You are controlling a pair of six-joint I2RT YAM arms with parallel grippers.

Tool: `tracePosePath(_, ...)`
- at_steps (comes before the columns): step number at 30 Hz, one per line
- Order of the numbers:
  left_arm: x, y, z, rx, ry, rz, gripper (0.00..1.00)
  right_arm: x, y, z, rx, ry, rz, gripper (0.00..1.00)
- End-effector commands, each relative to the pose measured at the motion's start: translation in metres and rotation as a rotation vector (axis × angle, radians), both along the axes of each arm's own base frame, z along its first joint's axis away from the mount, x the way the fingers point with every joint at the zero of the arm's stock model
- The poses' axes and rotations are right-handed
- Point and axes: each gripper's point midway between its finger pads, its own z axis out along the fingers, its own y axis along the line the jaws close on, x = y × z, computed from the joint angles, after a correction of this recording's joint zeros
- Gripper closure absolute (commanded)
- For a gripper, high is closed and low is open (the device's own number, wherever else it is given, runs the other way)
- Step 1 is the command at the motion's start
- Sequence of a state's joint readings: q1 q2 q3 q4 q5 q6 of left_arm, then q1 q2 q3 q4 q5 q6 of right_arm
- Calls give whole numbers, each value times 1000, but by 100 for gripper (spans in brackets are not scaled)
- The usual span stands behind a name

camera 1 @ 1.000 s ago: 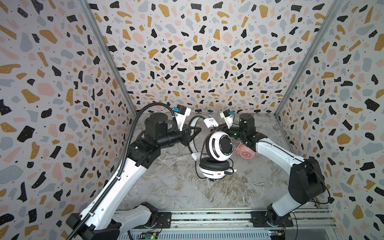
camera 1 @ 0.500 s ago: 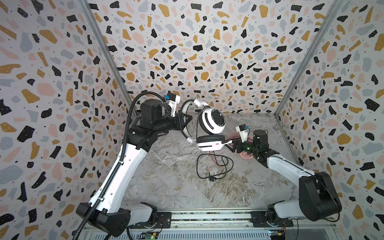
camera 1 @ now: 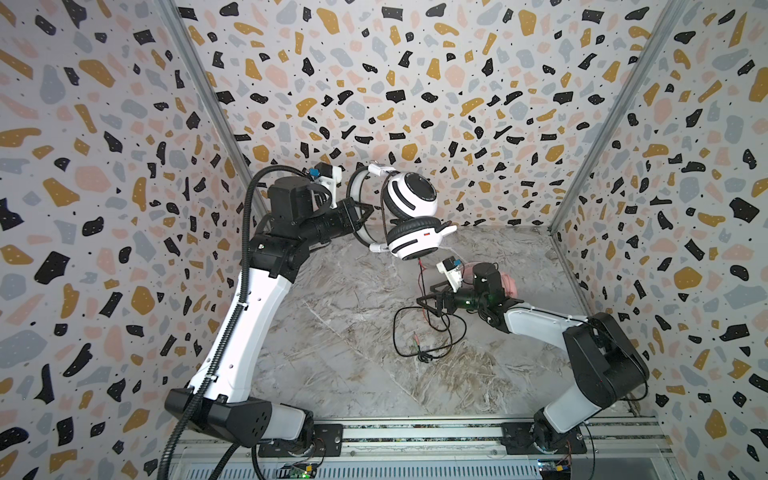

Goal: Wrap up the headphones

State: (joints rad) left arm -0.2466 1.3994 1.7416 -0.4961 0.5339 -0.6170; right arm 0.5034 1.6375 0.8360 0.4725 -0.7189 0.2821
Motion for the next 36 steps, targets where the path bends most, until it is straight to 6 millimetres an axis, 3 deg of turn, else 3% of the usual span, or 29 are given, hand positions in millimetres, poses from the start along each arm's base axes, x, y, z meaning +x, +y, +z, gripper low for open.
tracePosePath(1,-8,0,56,-113,-131,-21,100,9,18,13,35,-56,13,1)
tracePosePath(6,-3,-2,63,-145,-129,-30,100,24,49,-1,49,-30,45,1)
tracePosePath(9,-1,2,72,-162,-142,-18,100,21,66,-9,49,-15,81,1)
tracePosePath(11,0,6,78,-171,-154,-6,100,16,69,-12,50,-14,87,9)
tracePosePath(14,6,16,82,-181,-161,29,100,9,65,-15,49,-5,88,30)
tracePosePath(20,17,20,73,-198,-141,52,100,-3,40,-9,46,-8,52,69)
tracePosePath(27,32,31,62,-190,-122,102,100,-15,26,3,25,-16,31,100)
tracePosePath(32,48,50,58,-214,-108,192,100,-22,22,8,9,-2,18,100)
tracePosePath(36,67,77,58,-253,-105,301,100,-33,20,4,-19,23,18,100)
